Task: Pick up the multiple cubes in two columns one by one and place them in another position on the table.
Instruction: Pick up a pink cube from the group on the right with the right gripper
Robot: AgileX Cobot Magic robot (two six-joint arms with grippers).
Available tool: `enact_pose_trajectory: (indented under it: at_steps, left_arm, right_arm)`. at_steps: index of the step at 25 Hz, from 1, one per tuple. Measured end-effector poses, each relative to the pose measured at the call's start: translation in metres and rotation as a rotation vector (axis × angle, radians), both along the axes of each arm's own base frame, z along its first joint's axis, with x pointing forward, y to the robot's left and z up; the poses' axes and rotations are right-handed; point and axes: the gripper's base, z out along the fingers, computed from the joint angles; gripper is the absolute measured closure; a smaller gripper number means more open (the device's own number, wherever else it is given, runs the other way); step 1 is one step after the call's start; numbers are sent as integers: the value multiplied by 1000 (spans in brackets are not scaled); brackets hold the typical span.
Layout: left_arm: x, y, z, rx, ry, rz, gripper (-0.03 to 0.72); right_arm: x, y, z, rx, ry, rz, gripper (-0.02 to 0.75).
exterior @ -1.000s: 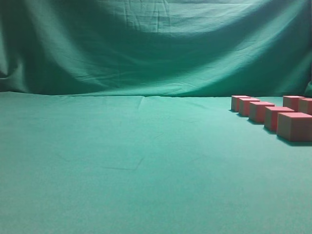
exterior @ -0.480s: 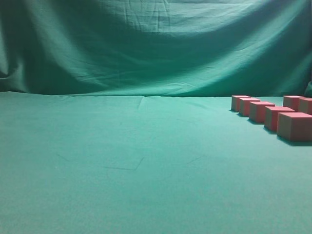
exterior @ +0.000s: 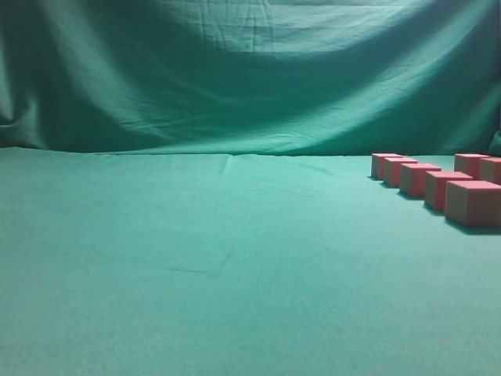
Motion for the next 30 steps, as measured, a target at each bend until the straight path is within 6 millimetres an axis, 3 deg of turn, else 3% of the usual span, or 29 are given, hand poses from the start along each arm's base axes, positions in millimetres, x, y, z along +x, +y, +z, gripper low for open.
enact_pose_trajectory:
  at_steps: [7, 12, 16, 23, 26, 30]
  left_arm:
    - [0, 0, 0, 0, 0, 0, 688]
    - [0, 0, 0, 0, 0, 0, 688]
    - [0, 0, 0, 0, 0, 0, 688]
    - [0, 0, 0, 0, 0, 0, 688]
    - [0, 0, 0, 0, 0, 0, 688]
    - [0, 0, 0, 0, 0, 0, 688]
  right_arm:
    - [23, 13, 7, -170, 136, 45, 738]
    - [44, 33, 10, -412, 429, 225, 738]
    - [73, 48, 18, -493, 658, 301, 738]
    - [122, 55, 12, -621, 976, 217, 738]
    - [134, 61, 8, -647, 1026, 185, 738]
    - [141, 84, 0, -758, 1033, 169, 738]
